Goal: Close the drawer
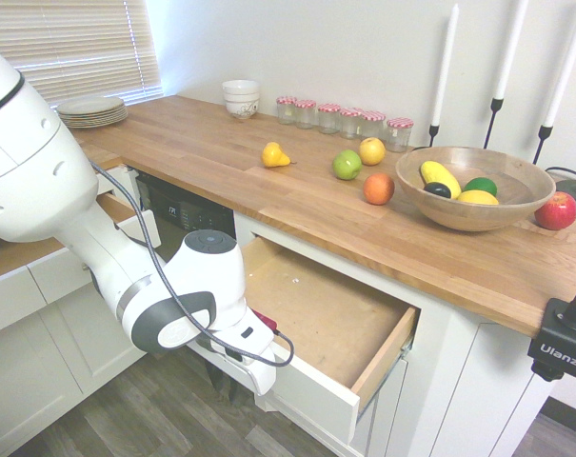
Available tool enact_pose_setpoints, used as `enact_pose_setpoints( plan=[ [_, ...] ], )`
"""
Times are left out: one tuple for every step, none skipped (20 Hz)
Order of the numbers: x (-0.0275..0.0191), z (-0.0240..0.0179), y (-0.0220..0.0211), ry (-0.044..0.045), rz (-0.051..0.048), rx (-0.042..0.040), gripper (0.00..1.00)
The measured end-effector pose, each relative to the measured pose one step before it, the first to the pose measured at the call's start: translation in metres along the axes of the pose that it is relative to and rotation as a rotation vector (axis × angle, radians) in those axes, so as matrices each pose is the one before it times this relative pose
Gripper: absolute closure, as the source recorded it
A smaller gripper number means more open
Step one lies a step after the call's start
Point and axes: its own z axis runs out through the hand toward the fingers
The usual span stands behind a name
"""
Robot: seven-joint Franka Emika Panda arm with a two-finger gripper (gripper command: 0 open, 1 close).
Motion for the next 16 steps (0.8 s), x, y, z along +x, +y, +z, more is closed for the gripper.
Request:
enact_pose_setpoints(
  plan=[
    [0.00027, 0.00078, -0.00017, -0.00039, -0.00003, -0.00054, 1.00],
    [0.00057, 0.00046, -0.00046, 0.00043, -0.00013, 0.00012, 1.00],
    [0.00100, 0.00030, -0.00086, 0.00122, -0.00024, 0.00074, 1.00],
    [0.00114, 0.00011, -0.00099, 0.00156, -0.00026, 0.00103, 1.00],
    [0.00109, 0.00001, -0.00091, 0.00158, -0.00019, 0.00109, 1.00],
    [0.00121, -0.00005, -0.00102, 0.00180, -0.00022, 0.00126, 1.00],
    [0.00107, -0.00023, -0.00092, 0.00182, -0.00019, 0.00133, 1.00],
    [0.00114, -0.00032, -0.00101, 0.00200, -0.00027, 0.00148, 1.00],
    [0.00128, -0.00030, -0.00114, 0.00215, -0.00030, 0.00158, 1.00],
    [0.00102, -0.00017, -0.00087, 0.00168, -0.00018, 0.00121, 1.00],
    [0.00106, -0.00025, -0.00091, 0.00182, -0.00020, 0.00134, 1.00],
    [0.00107, -0.00041, -0.00093, 0.00198, -0.00021, 0.00150, 1.00],
    [0.00082, -0.00053, -0.00080, 0.00177, -0.00028, 0.00141, 1.00],
    [0.00072, -0.00070, -0.00103, 0.00199, -0.00070, 0.00161, 1.00],
    [0.00059, -0.00073, -0.00144, 0.00189, -0.00142, 0.00162, 1.00],
    [0.00060, -0.00059, -0.00183, 0.00120, -0.00199, 0.00123, 1.00]
  ],
)
